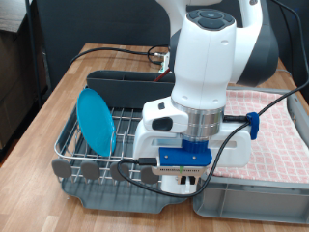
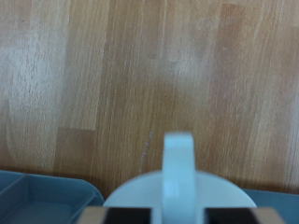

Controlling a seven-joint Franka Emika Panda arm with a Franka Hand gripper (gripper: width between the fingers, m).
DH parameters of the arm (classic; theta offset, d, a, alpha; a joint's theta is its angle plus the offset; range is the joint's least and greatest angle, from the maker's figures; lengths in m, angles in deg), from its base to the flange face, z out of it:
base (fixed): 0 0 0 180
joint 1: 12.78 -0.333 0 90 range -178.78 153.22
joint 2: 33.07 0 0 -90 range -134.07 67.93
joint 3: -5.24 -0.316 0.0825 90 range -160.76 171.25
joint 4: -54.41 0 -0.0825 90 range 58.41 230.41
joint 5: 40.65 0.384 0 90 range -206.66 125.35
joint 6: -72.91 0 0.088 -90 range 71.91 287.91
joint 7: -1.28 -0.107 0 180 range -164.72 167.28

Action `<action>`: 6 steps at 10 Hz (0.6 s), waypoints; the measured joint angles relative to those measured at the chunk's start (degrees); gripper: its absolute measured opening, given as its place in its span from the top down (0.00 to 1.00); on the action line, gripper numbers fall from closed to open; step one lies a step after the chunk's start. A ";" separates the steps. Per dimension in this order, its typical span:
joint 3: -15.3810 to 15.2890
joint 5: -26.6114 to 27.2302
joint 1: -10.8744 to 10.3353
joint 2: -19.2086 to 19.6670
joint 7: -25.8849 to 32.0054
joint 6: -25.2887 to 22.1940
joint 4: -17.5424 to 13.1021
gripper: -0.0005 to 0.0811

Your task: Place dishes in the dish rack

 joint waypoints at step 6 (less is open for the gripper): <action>-1.59 1.60 1.23 1.02 0.84 -6.44 -3.65 0.23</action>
